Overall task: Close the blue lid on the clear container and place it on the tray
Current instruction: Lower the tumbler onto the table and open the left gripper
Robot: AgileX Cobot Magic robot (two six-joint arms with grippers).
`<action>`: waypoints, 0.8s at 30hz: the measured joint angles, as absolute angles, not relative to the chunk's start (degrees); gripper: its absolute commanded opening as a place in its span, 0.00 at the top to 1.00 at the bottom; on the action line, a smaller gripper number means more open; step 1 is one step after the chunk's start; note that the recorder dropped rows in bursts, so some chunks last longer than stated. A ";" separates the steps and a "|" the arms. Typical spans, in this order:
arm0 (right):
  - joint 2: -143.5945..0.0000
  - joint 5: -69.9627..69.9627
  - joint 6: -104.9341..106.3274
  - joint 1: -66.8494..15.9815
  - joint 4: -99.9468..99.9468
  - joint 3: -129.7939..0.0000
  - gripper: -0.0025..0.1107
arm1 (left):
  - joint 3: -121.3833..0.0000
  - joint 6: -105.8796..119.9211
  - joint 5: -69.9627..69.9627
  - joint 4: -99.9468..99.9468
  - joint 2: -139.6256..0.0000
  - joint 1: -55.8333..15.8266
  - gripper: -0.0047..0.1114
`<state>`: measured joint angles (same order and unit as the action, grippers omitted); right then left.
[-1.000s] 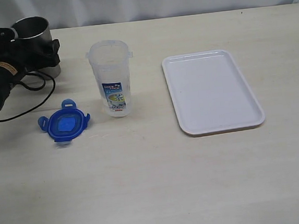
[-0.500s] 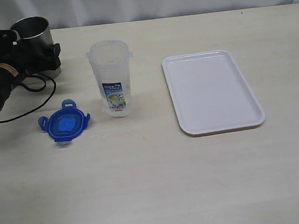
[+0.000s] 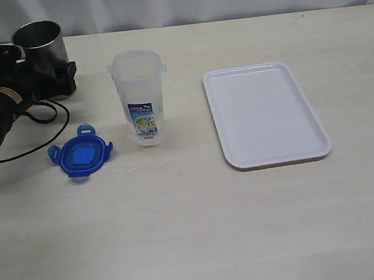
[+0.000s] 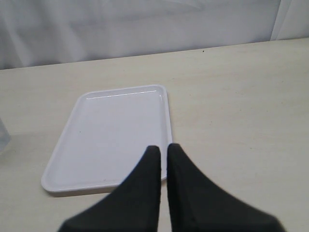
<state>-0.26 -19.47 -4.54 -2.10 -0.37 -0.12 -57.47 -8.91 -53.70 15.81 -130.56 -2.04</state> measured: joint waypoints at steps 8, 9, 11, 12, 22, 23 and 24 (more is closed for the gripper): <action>-0.26 -19.47 -4.54 -2.10 -0.37 -0.12 0.94 | -54.48 -7.66 -55.16 15.81 -129.82 -1.63 0.23; -0.26 -19.47 -4.54 -2.10 -0.37 -0.12 0.94 | -53.99 -7.66 -55.29 15.81 -129.70 -1.36 0.23; -0.26 -19.47 -4.54 -2.10 -0.37 -0.12 0.94 | -52.81 -7.66 -55.29 15.81 -129.28 -0.53 0.23; -0.26 -19.47 -4.54 -2.10 -0.37 -0.12 0.94 | -52.26 -7.52 -55.29 15.81 -128.93 -0.25 0.23; -0.26 -19.47 -4.54 -2.10 -0.37 -0.12 0.94 | -44.97 -7.48 -55.86 15.93 -123.01 0.15 0.23; -0.26 -19.47 -4.54 -2.10 -0.37 -0.12 0.94 | -44.08 -7.48 -56.02 15.93 -122.41 0.15 0.23; -0.26 -19.47 -4.54 -2.10 -0.37 -0.12 0.94 | -43.12 -7.76 -56.17 15.93 -121.66 0.15 0.23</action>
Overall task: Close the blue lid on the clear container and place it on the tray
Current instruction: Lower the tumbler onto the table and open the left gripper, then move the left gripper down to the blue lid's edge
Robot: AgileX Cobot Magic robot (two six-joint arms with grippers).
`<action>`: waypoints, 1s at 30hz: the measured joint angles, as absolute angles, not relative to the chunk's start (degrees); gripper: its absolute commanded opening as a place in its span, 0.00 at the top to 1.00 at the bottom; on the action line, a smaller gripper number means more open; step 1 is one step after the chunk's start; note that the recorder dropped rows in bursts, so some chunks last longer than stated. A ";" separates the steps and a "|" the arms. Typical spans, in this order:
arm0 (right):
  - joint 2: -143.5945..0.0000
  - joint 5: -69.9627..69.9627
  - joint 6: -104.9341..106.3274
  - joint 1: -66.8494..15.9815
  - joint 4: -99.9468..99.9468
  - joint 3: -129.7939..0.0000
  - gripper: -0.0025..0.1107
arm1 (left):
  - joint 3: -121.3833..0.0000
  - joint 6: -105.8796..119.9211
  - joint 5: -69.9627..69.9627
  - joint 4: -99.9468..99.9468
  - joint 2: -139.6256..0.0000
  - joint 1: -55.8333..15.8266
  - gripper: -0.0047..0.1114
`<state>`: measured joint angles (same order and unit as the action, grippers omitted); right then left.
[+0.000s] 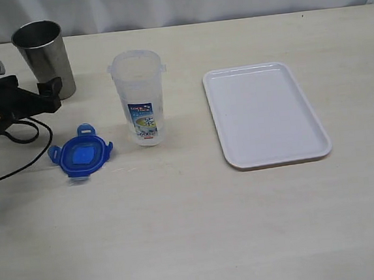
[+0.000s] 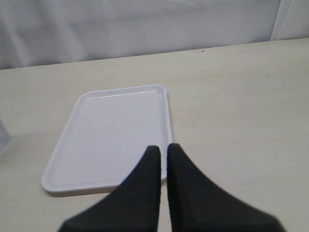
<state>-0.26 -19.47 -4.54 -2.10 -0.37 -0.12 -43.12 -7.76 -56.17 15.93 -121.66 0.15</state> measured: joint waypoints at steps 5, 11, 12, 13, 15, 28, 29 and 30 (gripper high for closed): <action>-0.26 -19.47 -4.54 -2.10 -0.37 -0.12 0.94 | -36.93 -12.49 -56.17 16.01 -113.88 0.15 0.23; -0.26 -19.47 -4.54 -2.10 -0.37 -0.12 0.94 | -30.70 -13.28 -49.35 16.01 -99.92 0.15 0.23; -0.26 -19.47 -4.54 -2.10 -0.37 -0.12 0.94 | -30.41 -13.28 -48.48 16.01 -98.69 0.15 0.23; -0.26 -19.47 -4.54 -2.10 -0.37 -0.12 0.94 | -30.19 -13.28 -46.21 16.01 -96.22 0.15 0.23; -0.26 -19.47 -4.54 -2.10 -0.37 -0.12 0.94 | -30.19 -13.60 -43.96 16.01 -92.95 0.15 0.23; -0.26 -19.47 -4.54 -2.10 -0.37 -0.12 0.94 | -30.66 -22.23 -16.56 15.78 -77.11 0.15 0.29; -0.26 -19.47 -4.54 -2.10 -0.37 -0.12 0.94 | -31.25 -22.49 -13.21 15.78 -76.31 0.15 0.34; -0.26 -19.47 -4.54 -2.10 -0.37 -0.12 0.94 | -32.33 -22.90 -7.50 15.35 -75.69 0.15 0.40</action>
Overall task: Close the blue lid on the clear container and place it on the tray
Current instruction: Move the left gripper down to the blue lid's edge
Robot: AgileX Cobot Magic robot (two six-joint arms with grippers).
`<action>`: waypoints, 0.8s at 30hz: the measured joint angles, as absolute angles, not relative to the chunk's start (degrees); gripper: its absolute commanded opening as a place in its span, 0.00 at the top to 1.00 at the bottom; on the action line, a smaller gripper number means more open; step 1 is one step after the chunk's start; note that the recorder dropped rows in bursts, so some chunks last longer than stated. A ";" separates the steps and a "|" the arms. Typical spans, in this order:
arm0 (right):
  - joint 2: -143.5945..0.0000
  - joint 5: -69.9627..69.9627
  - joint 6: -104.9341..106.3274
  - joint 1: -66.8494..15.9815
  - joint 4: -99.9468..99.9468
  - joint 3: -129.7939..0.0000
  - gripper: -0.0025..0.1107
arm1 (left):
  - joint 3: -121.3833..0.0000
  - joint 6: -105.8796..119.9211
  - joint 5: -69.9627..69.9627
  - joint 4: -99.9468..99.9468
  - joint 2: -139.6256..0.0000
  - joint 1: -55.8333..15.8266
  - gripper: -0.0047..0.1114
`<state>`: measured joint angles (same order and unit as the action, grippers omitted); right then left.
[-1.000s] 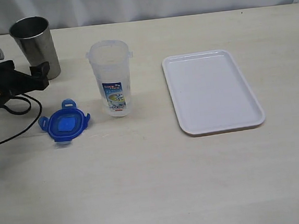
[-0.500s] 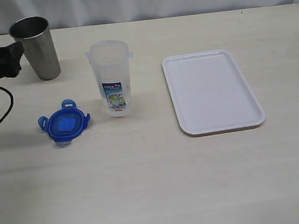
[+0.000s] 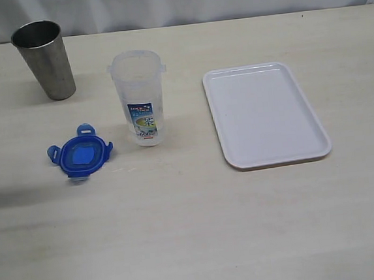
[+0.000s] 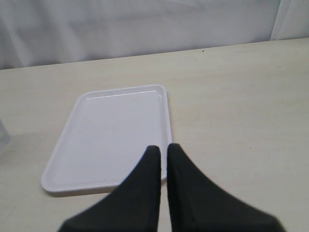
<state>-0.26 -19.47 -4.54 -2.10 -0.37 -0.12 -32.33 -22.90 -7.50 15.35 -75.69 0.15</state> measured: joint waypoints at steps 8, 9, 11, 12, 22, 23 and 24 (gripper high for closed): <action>-0.26 -19.47 -4.54 -2.10 -0.37 -0.12 0.94 | -42.36 -22.01 22.40 13.20 -75.02 -4.39 0.59; -0.26 -19.47 -4.54 -2.10 -0.37 -0.12 0.94 | -43.17 -21.72 24.97 13.07 -75.02 -5.24 0.59; -0.26 -19.47 -4.54 -2.10 -0.37 -0.12 0.94 | -44.05 -21.24 29.38 12.48 -74.92 -6.13 0.59; -0.26 -19.47 -4.54 -2.10 -0.37 -0.12 0.94 | -44.30 -21.13 31.17 11.87 -74.75 -6.24 0.59; -0.26 -19.47 -4.54 -2.10 -0.37 -0.12 0.94 | -44.33 -20.64 40.36 7.26 -75.86 -6.37 0.59; -0.26 -19.47 -4.54 -2.10 -0.37 -0.12 0.94 | -44.33 -20.32 40.50 7.26 -75.98 -6.37 0.59; -0.26 -19.47 -4.54 -2.10 -0.37 -0.12 0.94 | -44.33 -20.02 40.73 7.26 -76.09 -6.48 0.59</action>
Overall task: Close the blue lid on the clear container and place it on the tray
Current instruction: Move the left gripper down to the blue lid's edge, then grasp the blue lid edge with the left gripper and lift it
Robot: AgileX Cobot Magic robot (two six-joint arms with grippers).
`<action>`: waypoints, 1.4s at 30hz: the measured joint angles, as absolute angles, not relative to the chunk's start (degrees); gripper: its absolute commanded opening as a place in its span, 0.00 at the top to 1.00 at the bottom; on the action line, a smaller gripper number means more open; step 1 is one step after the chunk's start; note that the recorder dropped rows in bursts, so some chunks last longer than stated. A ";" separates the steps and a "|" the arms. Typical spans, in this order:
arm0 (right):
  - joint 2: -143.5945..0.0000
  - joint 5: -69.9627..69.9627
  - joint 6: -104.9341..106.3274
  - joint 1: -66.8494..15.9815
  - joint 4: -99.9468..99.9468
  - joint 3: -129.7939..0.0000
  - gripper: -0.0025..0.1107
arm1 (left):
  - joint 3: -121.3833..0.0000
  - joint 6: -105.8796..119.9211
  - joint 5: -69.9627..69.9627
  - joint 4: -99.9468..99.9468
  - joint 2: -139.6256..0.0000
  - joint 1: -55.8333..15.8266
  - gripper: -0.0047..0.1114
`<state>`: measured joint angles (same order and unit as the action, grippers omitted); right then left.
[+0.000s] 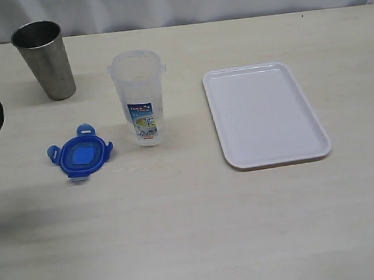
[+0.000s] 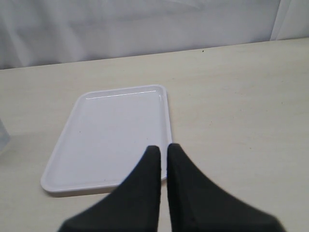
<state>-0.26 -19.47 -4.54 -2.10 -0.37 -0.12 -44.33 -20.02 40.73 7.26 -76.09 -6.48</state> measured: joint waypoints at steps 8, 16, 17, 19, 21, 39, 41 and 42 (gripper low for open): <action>-0.26 -19.47 -4.54 -2.10 -0.37 -0.12 0.94 | -44.33 -4.61 41.56 -4.24 -77.83 -6.55 0.59; -0.26 -19.47 -4.54 -2.10 -0.37 -0.12 0.94 | -44.43 9.91 39.75 -17.79 -86.36 -6.60 0.59; -0.26 -19.47 -4.54 -2.10 -0.37 -0.12 0.94 | -44.43 10.82 39.13 -18.06 -87.60 -6.60 0.59; -0.26 -19.47 -4.54 -2.10 -0.37 -0.12 0.94 | -44.43 12.45 36.92 -18.66 -89.87 -6.60 0.59; -0.26 -19.47 -4.54 -2.10 -0.37 -0.12 0.94 | -44.43 14.33 34.38 -19.74 -91.29 -6.60 0.59; -0.26 -19.47 -4.54 -2.10 -0.37 -0.12 0.94 | -44.43 26.09 19.93 -30.01 -100.44 -6.60 0.59; -0.26 -19.47 -4.54 -2.10 -0.37 -0.12 0.94 | -44.43 28.52 19.13 -32.30 -101.77 -6.60 0.59; -0.26 -19.47 -4.54 -2.10 -0.37 -0.12 0.94 | -44.43 29.70 18.85 -33.77 -102.36 -6.60 0.59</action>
<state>-0.26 -19.47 -4.54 -2.10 -0.37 -0.12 -44.43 29.70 18.85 -33.77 -102.36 -6.60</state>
